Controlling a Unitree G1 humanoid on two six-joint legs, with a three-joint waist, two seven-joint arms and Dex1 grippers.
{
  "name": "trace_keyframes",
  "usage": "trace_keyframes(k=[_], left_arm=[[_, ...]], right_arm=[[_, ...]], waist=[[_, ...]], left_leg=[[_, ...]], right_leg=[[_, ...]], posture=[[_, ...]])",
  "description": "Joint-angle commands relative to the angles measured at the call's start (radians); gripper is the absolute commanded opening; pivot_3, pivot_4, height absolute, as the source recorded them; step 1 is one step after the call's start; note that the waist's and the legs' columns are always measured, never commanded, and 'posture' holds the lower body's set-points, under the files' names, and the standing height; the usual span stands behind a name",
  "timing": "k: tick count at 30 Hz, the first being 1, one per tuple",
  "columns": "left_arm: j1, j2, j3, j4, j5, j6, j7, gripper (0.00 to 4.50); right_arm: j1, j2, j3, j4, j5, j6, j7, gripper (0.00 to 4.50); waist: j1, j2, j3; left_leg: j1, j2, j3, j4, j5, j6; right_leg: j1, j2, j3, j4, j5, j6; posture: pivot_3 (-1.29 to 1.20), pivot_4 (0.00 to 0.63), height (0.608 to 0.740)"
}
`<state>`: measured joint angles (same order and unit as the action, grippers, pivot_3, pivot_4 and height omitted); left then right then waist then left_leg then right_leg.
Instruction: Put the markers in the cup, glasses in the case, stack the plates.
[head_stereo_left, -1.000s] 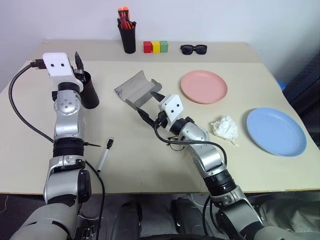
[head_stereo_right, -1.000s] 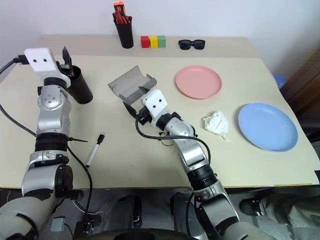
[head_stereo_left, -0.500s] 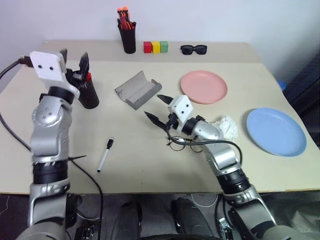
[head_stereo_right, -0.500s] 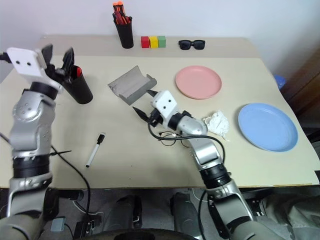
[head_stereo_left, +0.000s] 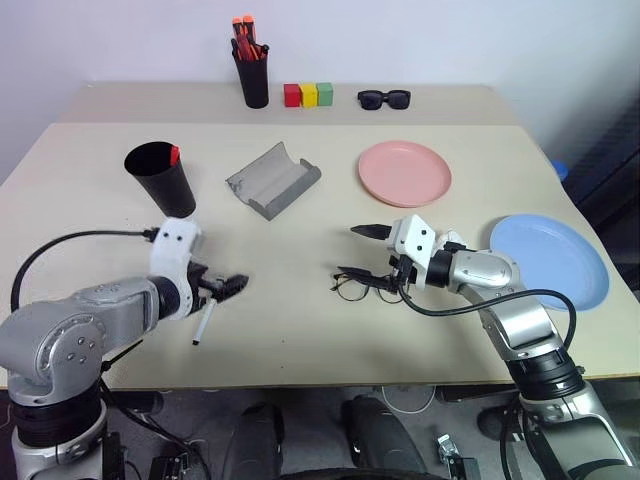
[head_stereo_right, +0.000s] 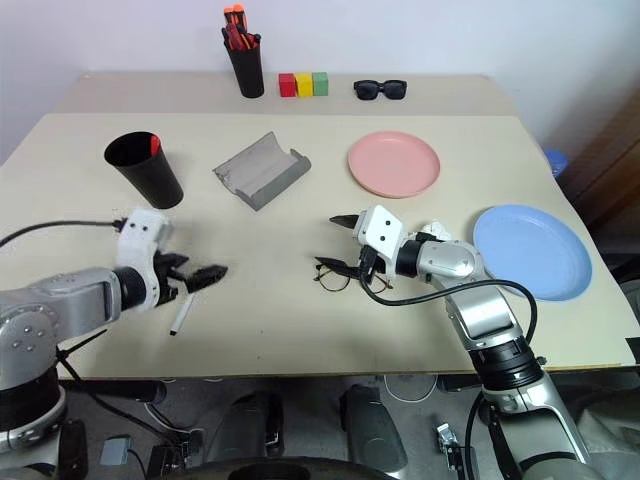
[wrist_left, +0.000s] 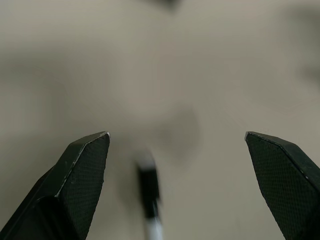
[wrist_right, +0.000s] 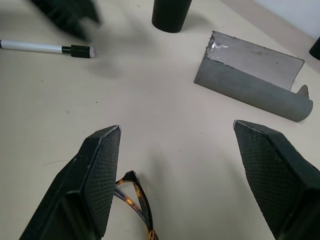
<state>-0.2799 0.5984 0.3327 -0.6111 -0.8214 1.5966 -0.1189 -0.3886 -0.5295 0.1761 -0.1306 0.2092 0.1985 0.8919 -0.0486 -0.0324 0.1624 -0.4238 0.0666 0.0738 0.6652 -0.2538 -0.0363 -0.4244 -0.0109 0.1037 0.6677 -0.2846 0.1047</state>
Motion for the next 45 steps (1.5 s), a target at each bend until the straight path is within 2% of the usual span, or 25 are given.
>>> trace_keyframes(k=[1,2,5,12,15,19,22,29,33,38,45], left_arm=[[0.026,0.045,-0.033,-0.013,-0.015,0.018,0.058,4.44],[0.028,0.045,-0.044,-0.002,-0.016,0.018,0.072,4.44],[0.019,0.014,-0.067,0.039,-0.011,0.018,0.119,3.61],[-0.007,-0.022,-0.082,0.065,-0.008,0.018,0.162,0.12],[-0.057,-0.058,-0.054,0.070,0.042,-0.004,0.167,0.04],[-0.109,-0.036,-0.097,0.022,0.185,-0.401,0.087,0.04],[-0.175,-0.045,-0.122,0.073,0.307,-0.649,0.070,0.04],[-0.418,-0.100,-0.166,0.488,0.650,-1.181,0.203,0.04],[-0.498,-0.116,-0.159,0.762,0.733,-1.408,0.222,0.04],[-0.561,-0.142,-0.147,0.969,0.754,-1.593,0.202,0.04],[-0.585,-0.162,-0.146,1.140,0.792,-1.724,0.229,0.04]], right_arm=[[-0.014,0.010,-0.021,-0.026,0.009,-0.010,-0.011,3.67],[-0.013,0.014,-0.017,-0.029,0.008,-0.009,-0.014,3.67],[-0.003,0.023,-0.006,-0.042,0.004,-0.007,-0.023,3.67],[0.004,0.038,0.003,-0.061,0.003,0.005,-0.036,3.67],[0.010,0.047,0.012,-0.070,0.000,0.006,-0.042,3.67],[-0.006,0.086,0.022,-0.060,-0.017,-0.010,-0.076,3.67],[-0.049,0.160,0.039,-0.017,-0.071,-0.035,-0.164,3.67],[-0.150,0.383,0.099,0.126,-0.179,-0.097,-0.354,3.67],[-0.178,0.464,0.113,0.179,-0.201,-0.123,-0.408,3.67],[-0.174,0.502,0.109,0.195,-0.204,-0.140,-0.432,3.67],[-0.158,0.510,0.111,0.193,-0.203,-0.144,-0.449,3.67]], waist=[[0.004,0.000,0.000],[0.005,0.000,0.000],[0.013,0.000,0.000],[0.017,0.000,0.000],[0.025,0.001,-0.001],[0.031,0.000,0.000],[0.031,0.000,0.000],[0.032,0.000,0.000],[0.035,0.001,0.000],[0.035,0.000,0.000],[0.031,0.000,0.000]], left_leg=[[0.000,0.000,0.000,0.000,0.000,0.000],[0.000,0.000,0.000,0.000,0.000,0.000],[0.000,-0.001,0.000,0.001,0.000,0.000],[0.000,-0.001,0.001,0.001,0.000,0.000],[0.000,-0.001,0.001,0.001,0.000,0.000],[-0.001,-0.001,0.001,0.001,0.000,-0.001],[-0.001,-0.001,0.001,0.001,0.001,-0.001],[-0.001,-0.001,0.003,0.000,0.001,-0.002],[-0.002,-0.001,0.003,0.000,0.001,-0.002],[-0.003,-0.001,0.003,0.000,0.001,-0.001],[-0.003,-0.001,0.003,0.000,0.001,-0.001]], right_leg=[[0.000,0.000,0.000,0.000,0.000,0.000],[0.000,0.000,0.000,0.000,0.000,0.000],[0.001,-0.002,0.000,-0.001,0.000,0.000],[0.001,-0.002,0.000,-0.001,0.000,0.000],[0.001,-0.002,0.000,-0.001,0.000,0.000],[0.000,-0.002,0.000,-0.001,0.000,-0.001],[0.000,-0.002,0.000,-0.001,0.000,-0.001],[0.000,-0.001,0.001,-0.002,0.001,-0.001],[-0.002,-0.001,0.001,-0.002,0.001,-0.001],[-0.002,-0.001,0.000,-0.002,0.001,-0.001],[-0.002,-0.001,0.000,-0.002,0.001,0.000]], posture=[[0.00,0.150,0.725],[0.00,0.150,0.725],[0.00,0.150,0.725],[0.00,0.150,0.725],[0.00,0.150,0.725],[0.00,0.150,0.725],[0.00,0.150,0.725],[0.00,0.150,0.725],[0.00,0.150,0.725],[0.00,0.150,0.725],[0.00,0.150,0.725]])
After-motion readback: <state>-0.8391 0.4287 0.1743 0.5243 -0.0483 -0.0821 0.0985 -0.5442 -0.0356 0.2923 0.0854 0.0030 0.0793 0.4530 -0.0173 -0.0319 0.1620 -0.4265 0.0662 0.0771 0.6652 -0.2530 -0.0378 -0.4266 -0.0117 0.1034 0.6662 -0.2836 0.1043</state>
